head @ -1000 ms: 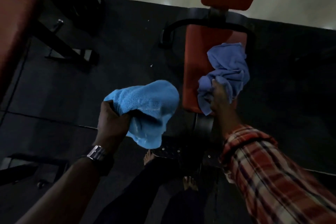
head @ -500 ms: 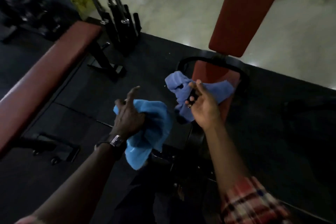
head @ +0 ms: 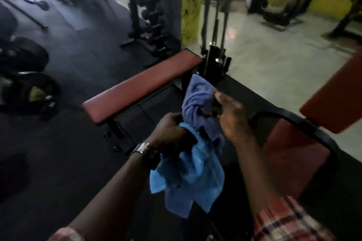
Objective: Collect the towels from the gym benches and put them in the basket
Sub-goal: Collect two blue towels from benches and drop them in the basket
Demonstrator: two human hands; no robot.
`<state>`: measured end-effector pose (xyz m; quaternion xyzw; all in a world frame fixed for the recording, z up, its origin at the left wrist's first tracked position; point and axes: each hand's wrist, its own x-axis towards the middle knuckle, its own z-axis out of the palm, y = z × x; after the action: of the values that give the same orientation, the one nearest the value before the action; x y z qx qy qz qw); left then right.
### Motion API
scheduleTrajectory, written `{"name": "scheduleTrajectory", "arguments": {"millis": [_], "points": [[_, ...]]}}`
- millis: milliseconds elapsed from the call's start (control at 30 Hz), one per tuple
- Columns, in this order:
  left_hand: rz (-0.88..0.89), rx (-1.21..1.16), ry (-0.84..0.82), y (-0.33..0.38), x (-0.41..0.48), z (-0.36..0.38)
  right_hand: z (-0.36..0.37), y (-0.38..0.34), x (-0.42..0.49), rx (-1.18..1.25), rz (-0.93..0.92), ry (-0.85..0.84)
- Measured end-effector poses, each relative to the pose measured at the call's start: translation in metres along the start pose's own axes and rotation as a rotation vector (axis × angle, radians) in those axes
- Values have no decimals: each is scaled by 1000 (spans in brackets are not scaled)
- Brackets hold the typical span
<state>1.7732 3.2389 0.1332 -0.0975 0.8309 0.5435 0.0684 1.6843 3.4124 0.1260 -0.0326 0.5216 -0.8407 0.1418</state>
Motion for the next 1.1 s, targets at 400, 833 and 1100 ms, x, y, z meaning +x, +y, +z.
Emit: {"name": "scheduleTrajectory", "arguments": {"millis": [400, 833, 1100], "points": [[-71, -283, 503, -130, -101, -272, 276, 203, -12, -198, 320, -476], [-204, -96, 1153, -252, -78, -509, 488, 279, 125, 265, 518, -260], [-361, 262, 898, -282, 21, -629, 634, 296, 245, 471, 512, -348]]}}
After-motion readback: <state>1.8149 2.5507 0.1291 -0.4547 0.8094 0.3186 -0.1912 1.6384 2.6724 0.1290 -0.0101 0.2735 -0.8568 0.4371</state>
